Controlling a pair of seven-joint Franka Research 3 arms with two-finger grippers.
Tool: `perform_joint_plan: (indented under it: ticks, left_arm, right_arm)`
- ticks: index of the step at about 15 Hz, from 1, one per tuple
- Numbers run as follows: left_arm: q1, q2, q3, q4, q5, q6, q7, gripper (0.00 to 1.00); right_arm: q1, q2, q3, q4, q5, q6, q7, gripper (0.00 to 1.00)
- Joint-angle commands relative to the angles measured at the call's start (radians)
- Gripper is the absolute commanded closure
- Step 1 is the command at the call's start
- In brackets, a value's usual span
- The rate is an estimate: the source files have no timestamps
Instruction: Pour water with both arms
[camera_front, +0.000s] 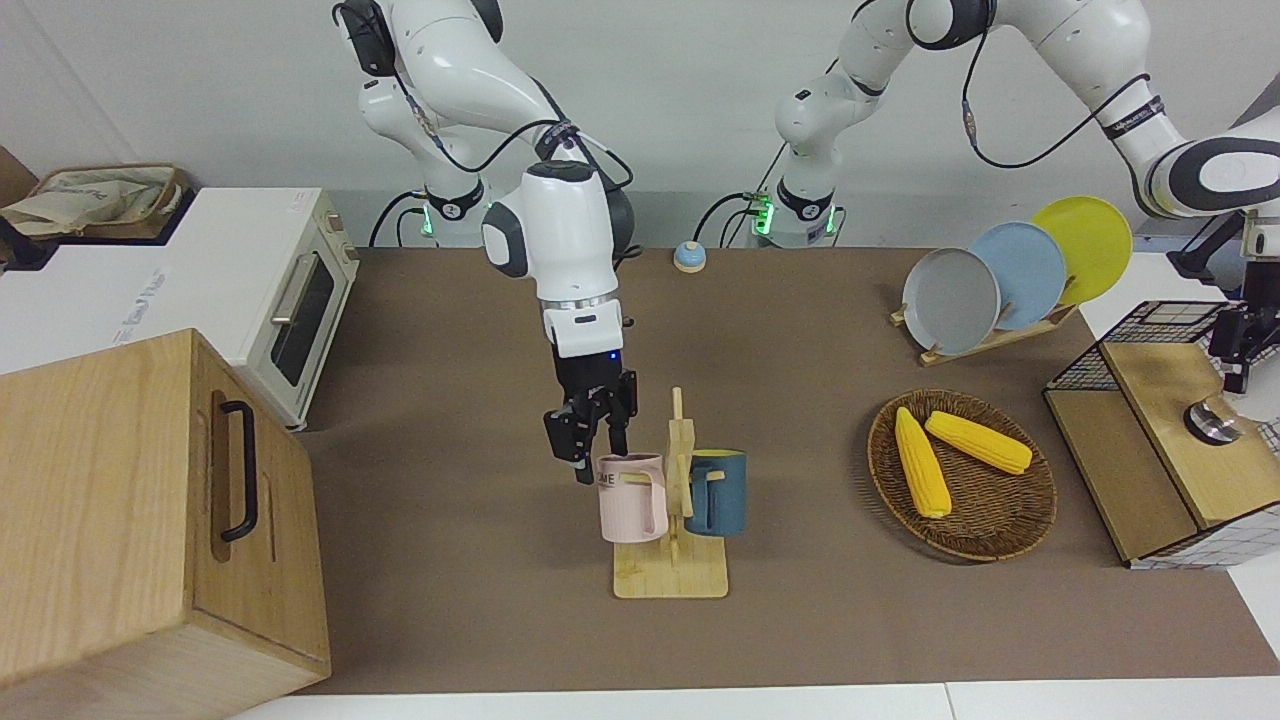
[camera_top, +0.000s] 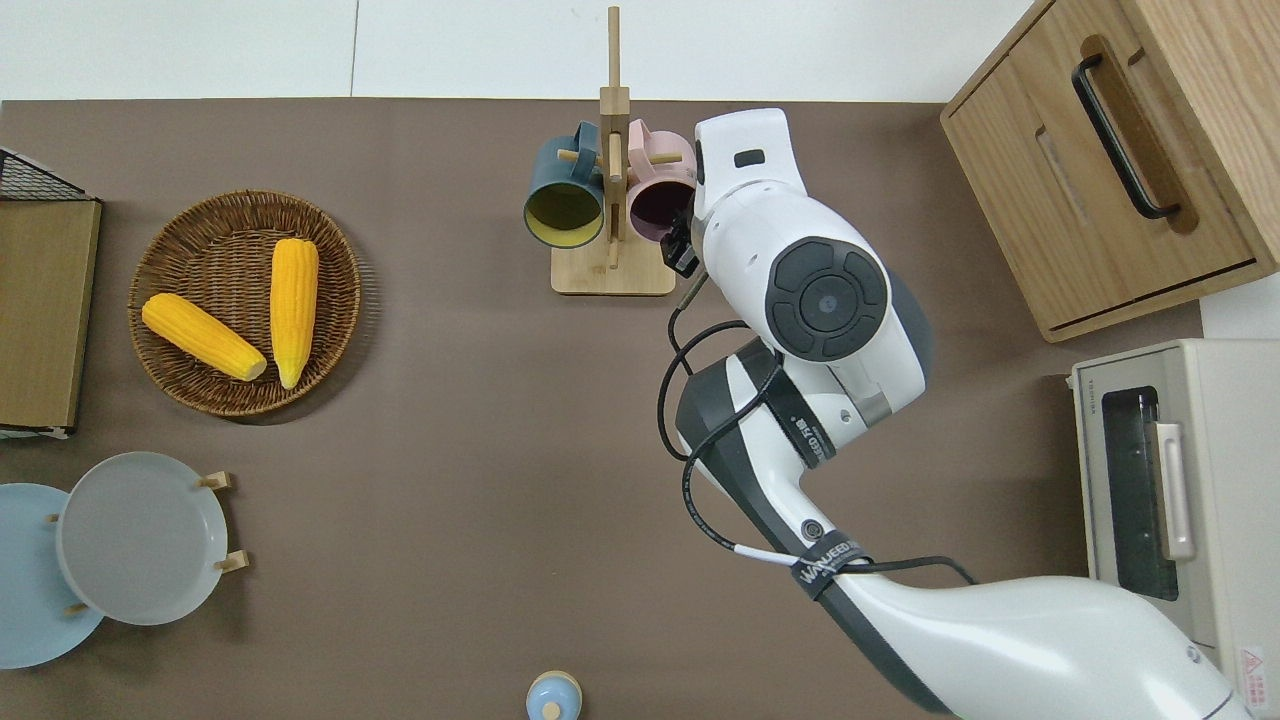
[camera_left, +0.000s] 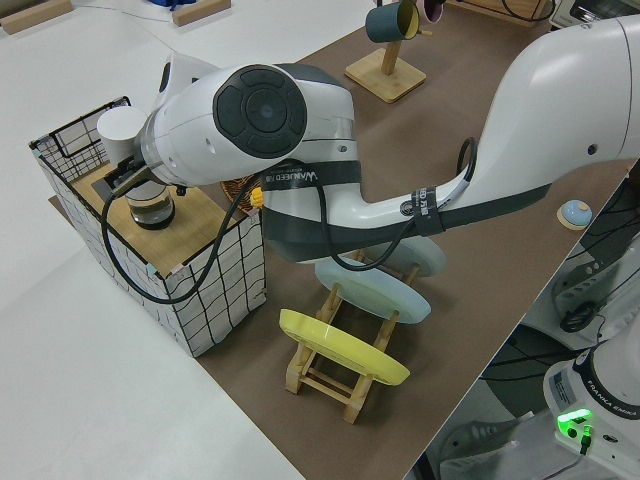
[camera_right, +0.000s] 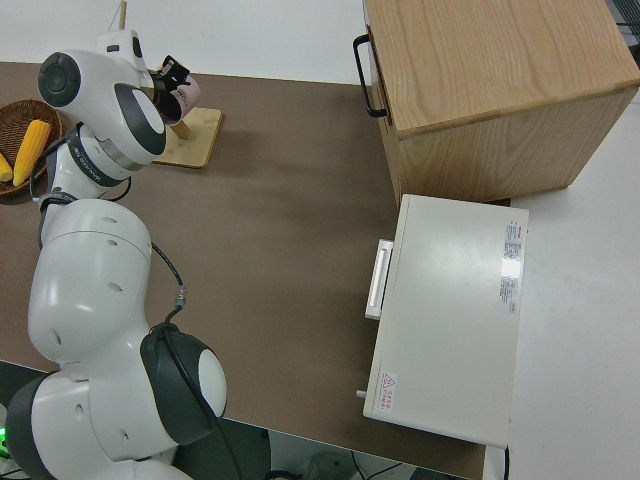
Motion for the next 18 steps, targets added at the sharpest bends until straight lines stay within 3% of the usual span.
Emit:
perform_joint_plan:
  ticks: [1, 6, 13, 18]
  left_arm:
    - [-0.008, 0.007, 0.001, -0.016, -0.031, 0.032, 0.030, 0.00]
    - [-0.008, 0.010, -0.008, -0.016, -0.031, 0.046, 0.030, 0.00]
    - [-0.008, 0.021, -0.009, -0.016, -0.030, 0.049, 0.030, 0.01]
    - [-0.008, 0.021, -0.010, -0.014, -0.030, 0.049, 0.028, 0.23]
  right_arm:
    - [0.009, 0.026, -0.011, 0.039, -0.080, -0.019, 0.029, 0.320]
    - [0.032, 0.040, -0.032, 0.056, -0.100, -0.033, 0.030, 0.389]
    - [0.050, 0.054, -0.034, 0.104, -0.162, -0.093, 0.087, 0.482]
    - [0.052, 0.063, -0.034, 0.112, -0.177, -0.095, 0.116, 0.519]
